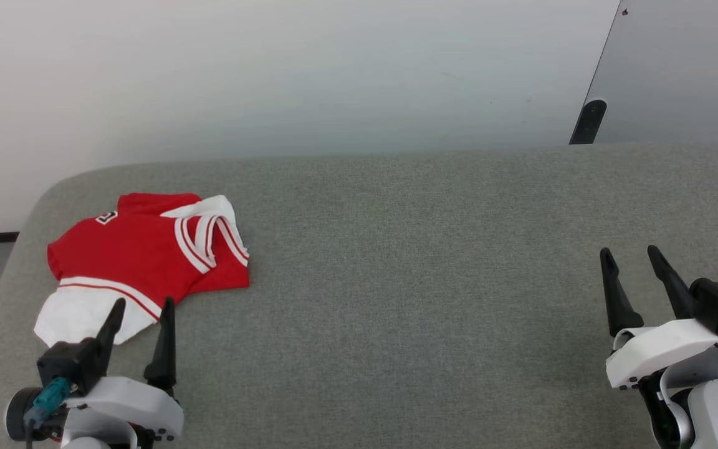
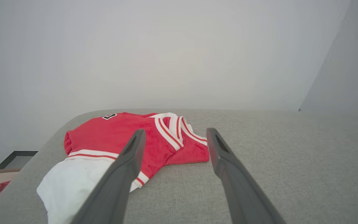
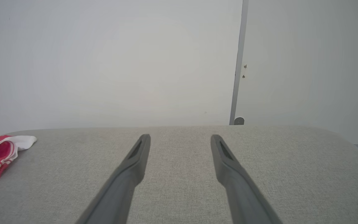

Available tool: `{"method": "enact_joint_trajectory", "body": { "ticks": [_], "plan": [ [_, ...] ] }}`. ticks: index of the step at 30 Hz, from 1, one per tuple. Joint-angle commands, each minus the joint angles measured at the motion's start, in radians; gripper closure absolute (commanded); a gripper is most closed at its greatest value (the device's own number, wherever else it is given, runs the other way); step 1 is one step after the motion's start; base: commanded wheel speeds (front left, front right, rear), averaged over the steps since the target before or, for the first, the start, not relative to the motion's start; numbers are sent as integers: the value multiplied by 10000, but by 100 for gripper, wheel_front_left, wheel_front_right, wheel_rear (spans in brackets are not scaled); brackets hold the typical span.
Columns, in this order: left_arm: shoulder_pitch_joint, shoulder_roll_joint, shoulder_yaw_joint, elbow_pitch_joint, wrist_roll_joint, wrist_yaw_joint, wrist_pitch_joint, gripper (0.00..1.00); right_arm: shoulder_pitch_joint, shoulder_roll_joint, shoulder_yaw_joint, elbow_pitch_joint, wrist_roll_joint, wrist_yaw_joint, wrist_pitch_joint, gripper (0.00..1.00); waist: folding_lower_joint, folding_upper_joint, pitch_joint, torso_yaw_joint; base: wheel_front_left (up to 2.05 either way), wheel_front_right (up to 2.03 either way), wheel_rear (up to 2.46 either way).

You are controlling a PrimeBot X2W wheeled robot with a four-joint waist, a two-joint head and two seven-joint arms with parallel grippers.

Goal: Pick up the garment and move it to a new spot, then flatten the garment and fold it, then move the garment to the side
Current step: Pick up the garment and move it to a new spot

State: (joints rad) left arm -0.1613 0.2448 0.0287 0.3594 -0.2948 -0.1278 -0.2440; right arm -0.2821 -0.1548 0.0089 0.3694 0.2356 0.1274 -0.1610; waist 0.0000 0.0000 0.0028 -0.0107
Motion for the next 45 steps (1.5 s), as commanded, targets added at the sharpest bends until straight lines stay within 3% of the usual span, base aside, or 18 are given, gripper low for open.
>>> {"method": "enact_joint_trajectory", "body": {
  "ticks": [1,29,34,45],
  "plan": [
    [-2,57,-17,17,161,-36,-79,0,-141,-26,-51,29,-180,54,-103,0,0,0,-5,-4,0,0,0],
    [-93,66,-216,206,211,-34,-203,0,5,46,-230,219,-53,52,-292,0,0,0,-14,264,0,0,0],
    [-158,-73,-170,261,216,-21,-203,0,142,19,-190,207,16,52,-284,0,0,0,-80,901,0,0,0],
    [402,-312,101,163,390,150,-201,0,329,-27,177,259,136,52,-173,0,0,0,-286,3445,0,0,0]
  ]
}}
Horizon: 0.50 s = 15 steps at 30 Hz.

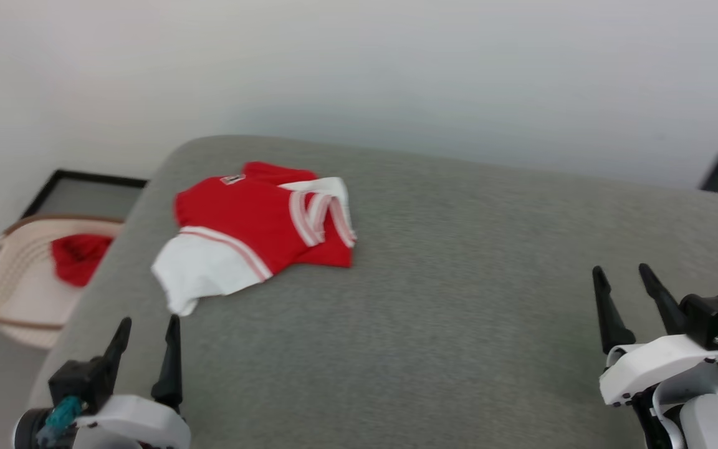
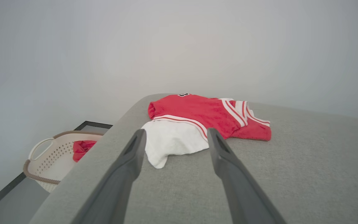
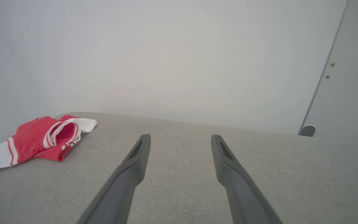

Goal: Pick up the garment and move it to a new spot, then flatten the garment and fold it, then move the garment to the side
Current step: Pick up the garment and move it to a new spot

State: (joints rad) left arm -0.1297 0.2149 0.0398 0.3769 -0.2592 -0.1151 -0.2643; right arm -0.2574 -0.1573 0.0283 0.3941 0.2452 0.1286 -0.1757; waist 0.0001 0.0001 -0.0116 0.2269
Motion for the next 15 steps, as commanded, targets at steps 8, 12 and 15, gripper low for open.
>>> {"method": "enact_joint_trajectory", "body": {
  "ticks": [8,12,15],
  "plan": [
    [602,26,261,-296,-3,249,2,0,-45,162,517,164,175,40,-65,0,-1,-1,-201,2600,0,0,0],
    [909,-127,596,-716,-191,488,1,0,-530,189,1140,335,230,41,0,0,-1,-1,95,2822,0,0,0],
    [1187,-202,865,-1096,-291,627,1,0,-950,211,1657,572,337,39,-30,0,-1,-1,284,2930,0,0,0]
  ]
}}
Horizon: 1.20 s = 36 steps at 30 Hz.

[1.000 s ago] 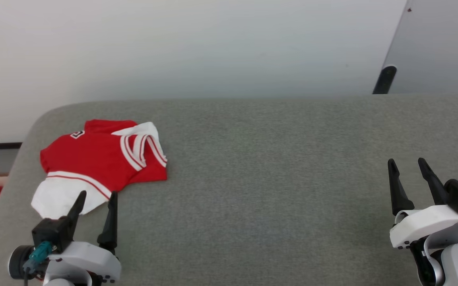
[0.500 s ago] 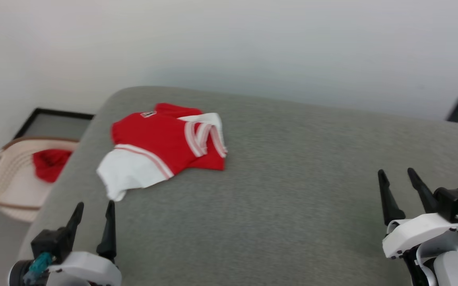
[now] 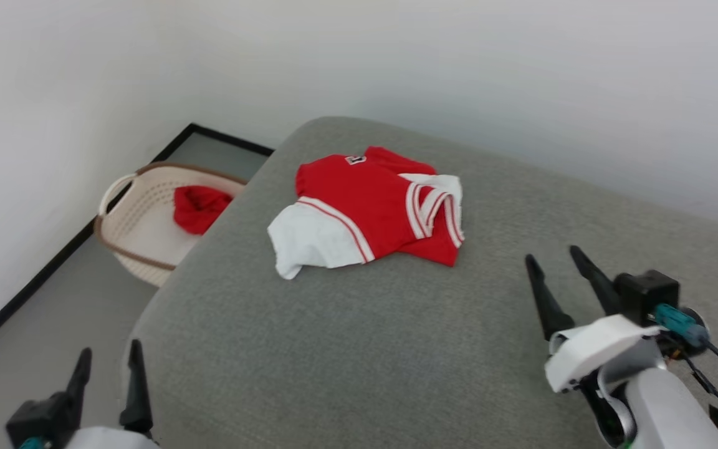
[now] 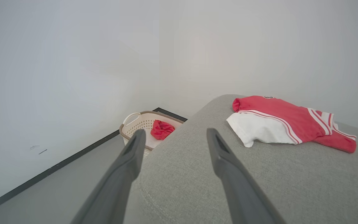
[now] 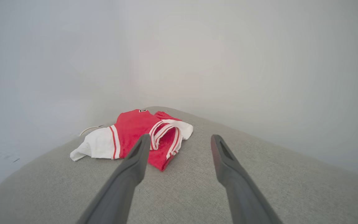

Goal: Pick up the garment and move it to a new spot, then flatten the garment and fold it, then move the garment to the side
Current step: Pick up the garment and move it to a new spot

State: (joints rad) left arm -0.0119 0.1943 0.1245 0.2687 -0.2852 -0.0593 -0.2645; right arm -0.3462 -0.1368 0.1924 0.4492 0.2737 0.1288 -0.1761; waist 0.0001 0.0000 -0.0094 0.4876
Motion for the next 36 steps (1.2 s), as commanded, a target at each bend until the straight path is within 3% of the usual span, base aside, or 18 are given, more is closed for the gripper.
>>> {"method": "enact_joint_trajectory", "body": {
  "ticks": [1,12,21,29,36],
  "plan": [
    [112,-43,99,-138,-66,76,3,0,-190,11,161,114,106,39,-60,0,-1,0,302,347,0,0,0],
    [562,-140,354,-741,-202,98,3,0,-871,-34,964,1036,567,37,-536,0,-1,0,411,372,0,0,0],
    [-1025,229,-759,0,76,-420,359,0,-422,-98,289,1002,406,39,-768,0,-1,0,784,210,0,0,0],
    [-4042,1322,-1984,1425,-26,-714,577,0,-1209,195,568,222,-304,36,-642,0,-1,0,2485,-1802,0,0,0],
    [-7111,2451,-3672,3066,-1794,-713,1460,0,-2095,477,793,-191,-794,36,-715,0,-1,0,4039,-3373,0,0,0]
  ]
}}
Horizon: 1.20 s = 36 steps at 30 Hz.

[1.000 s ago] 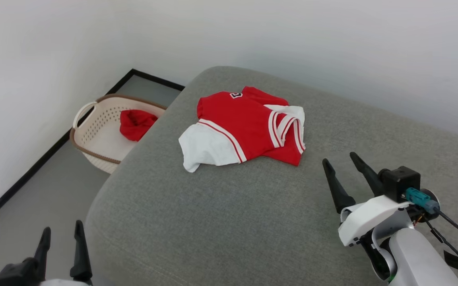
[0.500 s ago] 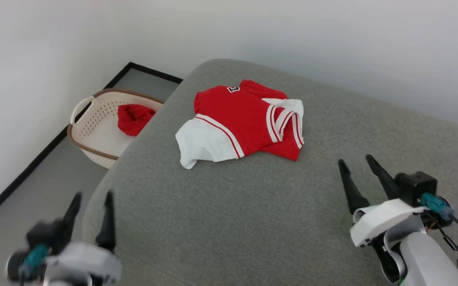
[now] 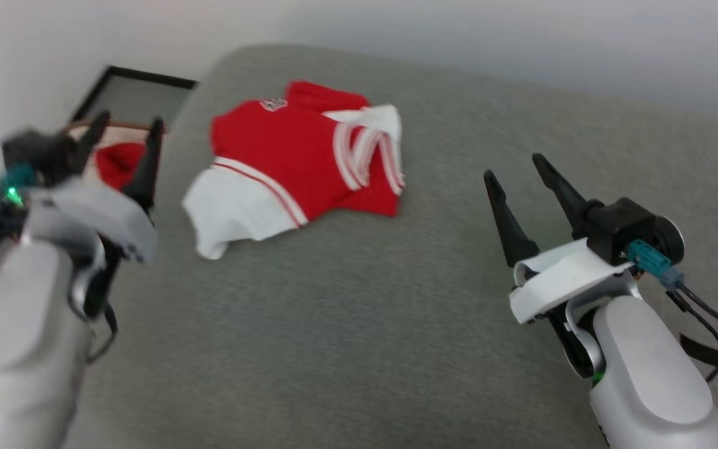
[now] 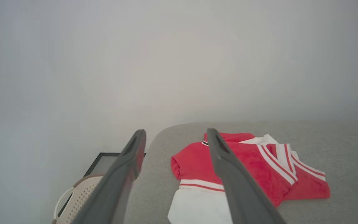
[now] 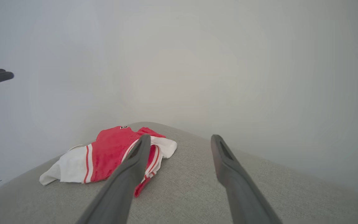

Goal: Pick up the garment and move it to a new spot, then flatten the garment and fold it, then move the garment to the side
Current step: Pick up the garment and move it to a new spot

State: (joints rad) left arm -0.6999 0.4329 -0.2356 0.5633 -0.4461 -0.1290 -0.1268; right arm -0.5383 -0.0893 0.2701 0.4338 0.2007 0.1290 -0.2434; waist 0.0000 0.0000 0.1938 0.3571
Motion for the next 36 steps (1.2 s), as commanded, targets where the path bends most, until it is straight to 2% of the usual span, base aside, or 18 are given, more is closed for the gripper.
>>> {"method": "enact_joint_trajectory", "body": {
  "ticks": [1,2,3,10,11,17,21,27,31,33,35,36],
  "plan": [
    [-581,184,-340,400,-604,-18,312,0,-251,64,15,-50,-97,34,-69,0,0,0,2137,-2245,0,0,0],
    [-581,184,-340,400,-604,-18,312,0,-251,64,15,-50,-97,34,-69,0,0,0,2137,-2245,0,0,0],
    [-1180,434,-770,925,-1554,-19,842,0,-362,180,66,-72,-119,34,-130,0,0,0,2344,-2624,0,0,0],
    [-2317,1499,-2437,1700,-4418,-19,3492,0,-532,363,119,-209,-67,34,-212,0,0,0,2789,-3590,0,0,0],
    [-2317,1499,-2437,1700,-4418,-19,3492,0,-532,363,119,-209,-67,34,-212,0,0,0,2789,-3590,0,0,0],
    [-2611,2142,-3384,2252,-5904,-18,5587,0,-459,389,135,-561,115,34,-220,0,0,0,3060,-4193,0,0,0],
    [-2533,2104,-3697,2755,-6662,-20,6332,0,-294,394,217,-841,290,34,-222,0,0,0,3220,-4504,0,0,0],
    [-2141,1642,-4316,3248,-7403,-20,7445,0,-82,393,166,-1079,264,34,-222,0,0,0,3297,-4684,0,0,0],
    [-1961,1553,-4744,3102,-7611,-21,7535,0,-87,394,171,-1151,216,34,-224,0,0,0,3259,-4709,0,0,0],
    [-1875,1537,-5045,2883,-7609,-25,7524,58,-95,395,184,-1188,187,34,-224,0,0,0,3224,-4691,0,0,0],
    [-1866,1583,-5279,2682,-7544,-33,7330,100,-96,395,193,-1198,162,34,-224,0,0,0,3171,-4635,0,0,0],
    [-1867,1582,-5296,2548,-7657,-39,7103,100,-97,393,196,-1195,165,34,-224,0,0,0,3139,-4602,0,0,0]
  ]
}}
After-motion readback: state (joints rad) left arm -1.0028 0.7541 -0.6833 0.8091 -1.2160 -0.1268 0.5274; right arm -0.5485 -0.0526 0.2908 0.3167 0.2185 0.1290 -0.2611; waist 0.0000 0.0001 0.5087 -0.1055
